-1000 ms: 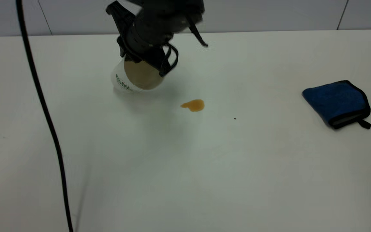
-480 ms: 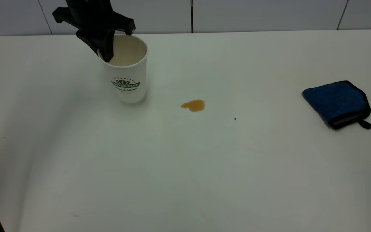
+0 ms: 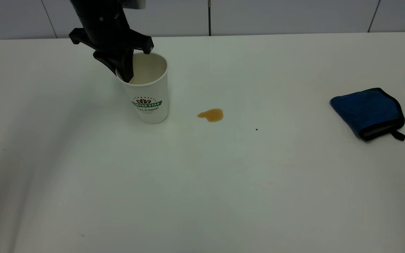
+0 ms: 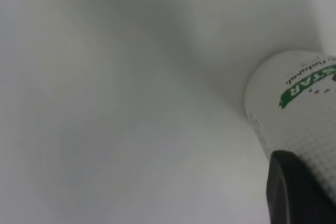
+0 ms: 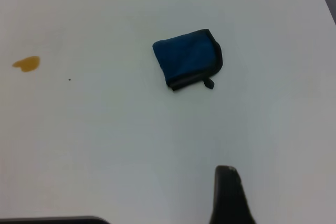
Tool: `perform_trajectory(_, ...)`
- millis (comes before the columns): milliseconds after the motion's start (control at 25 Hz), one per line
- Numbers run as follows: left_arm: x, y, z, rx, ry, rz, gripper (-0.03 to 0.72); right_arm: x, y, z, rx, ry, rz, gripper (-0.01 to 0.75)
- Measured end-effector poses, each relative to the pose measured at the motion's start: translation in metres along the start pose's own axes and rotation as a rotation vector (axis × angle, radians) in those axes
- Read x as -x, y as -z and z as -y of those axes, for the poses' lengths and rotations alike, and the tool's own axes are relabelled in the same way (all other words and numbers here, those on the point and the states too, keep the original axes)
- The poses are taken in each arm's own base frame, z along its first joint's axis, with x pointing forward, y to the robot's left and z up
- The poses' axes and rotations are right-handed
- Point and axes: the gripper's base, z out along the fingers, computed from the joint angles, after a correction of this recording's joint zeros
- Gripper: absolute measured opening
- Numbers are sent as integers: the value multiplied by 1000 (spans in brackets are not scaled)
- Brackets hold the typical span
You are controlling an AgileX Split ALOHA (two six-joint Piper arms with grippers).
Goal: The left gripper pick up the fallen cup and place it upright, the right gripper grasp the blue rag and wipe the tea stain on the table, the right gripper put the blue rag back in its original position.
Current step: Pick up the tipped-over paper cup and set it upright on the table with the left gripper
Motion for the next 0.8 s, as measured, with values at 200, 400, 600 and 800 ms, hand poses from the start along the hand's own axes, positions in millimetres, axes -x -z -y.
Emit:
perform_trajectory(200, 1, 0, 0, -4, 4, 11, 37, 0, 0, 0, 0, 0, 0, 534)
perform_trajectory(400, 1, -1, 0, -4, 5, 9, 229, 0, 0, 0, 0, 0, 0, 534)
perform_trajectory(600, 3, 11, 1, -3, 4, 30, 483, 0, 0, 0, 0, 0, 0, 534)
perform_trajectory(800, 9, 55, 4, -1, -4, 94, 576, 0, 0, 0, 0, 0, 0, 534)
